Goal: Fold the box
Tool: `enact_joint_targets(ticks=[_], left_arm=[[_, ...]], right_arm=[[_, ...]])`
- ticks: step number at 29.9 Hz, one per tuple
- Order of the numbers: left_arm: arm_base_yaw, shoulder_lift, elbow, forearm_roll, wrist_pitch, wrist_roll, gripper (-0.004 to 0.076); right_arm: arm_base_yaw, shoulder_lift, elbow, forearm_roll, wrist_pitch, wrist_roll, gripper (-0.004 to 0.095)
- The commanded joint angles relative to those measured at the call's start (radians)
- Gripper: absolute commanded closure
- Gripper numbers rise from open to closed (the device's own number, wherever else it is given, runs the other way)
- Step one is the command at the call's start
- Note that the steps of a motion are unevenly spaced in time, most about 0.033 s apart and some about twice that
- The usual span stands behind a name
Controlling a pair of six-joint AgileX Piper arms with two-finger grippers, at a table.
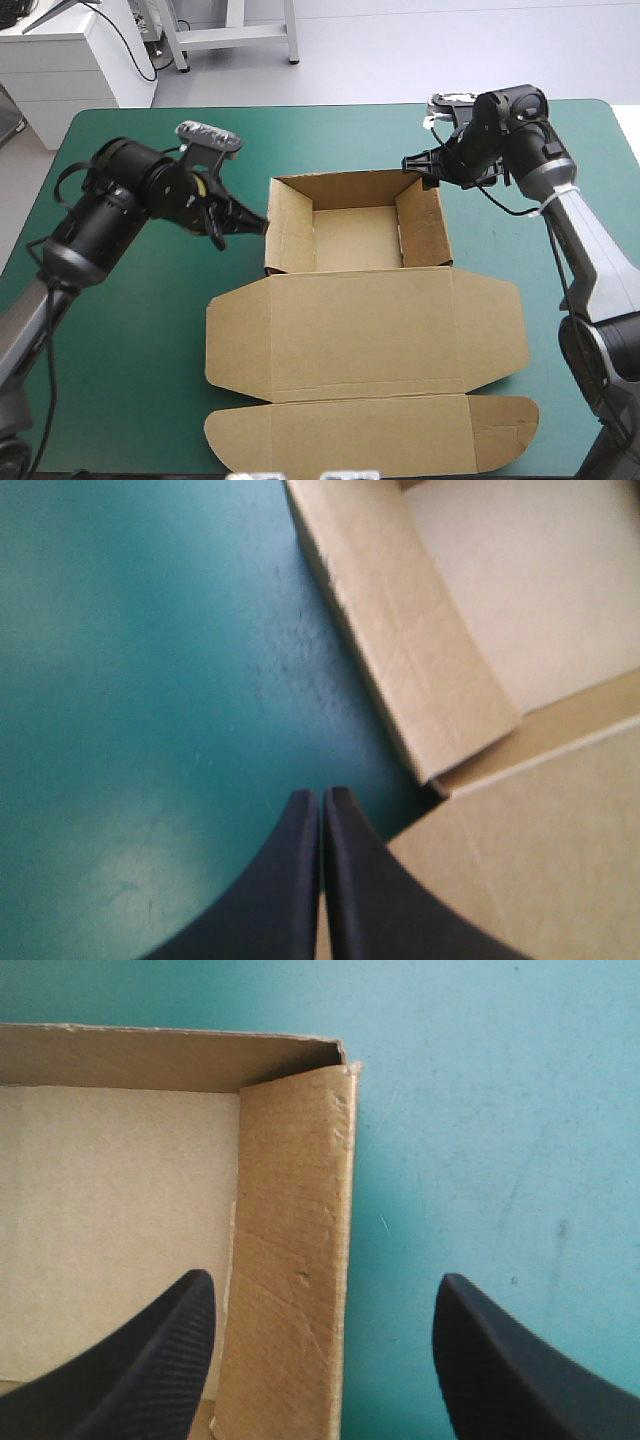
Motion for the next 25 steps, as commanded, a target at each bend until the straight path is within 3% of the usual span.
enact_joint_targets(ticks=[1,11,19,25], left_arm=[[-0.005,-0.165,0.138,0.016,-0.012,-0.005,0.0731],[-0.005,-0.568,0.566,0.036,-0.279,-0.005,0.0731],[-0.005,-0.853,0.821,0.036,-0.357,-0.005,0.0731],[-0.005,-1.009,0.918,0.041,-0.368,-0.005,0.0731]], right_arm=[[-0.004,-0.042,0.023,-0.021,0.002,-0.012,0.0322],[-0.004,-0.042,0.224,0.01,-0.083,-0.03,0.0322],[-0.004,-0.019,0.263,0.104,-0.139,-0.069,0.0322],[-0.004,0.029,0.263,0.111,-0.112,-0.074,0.033]])
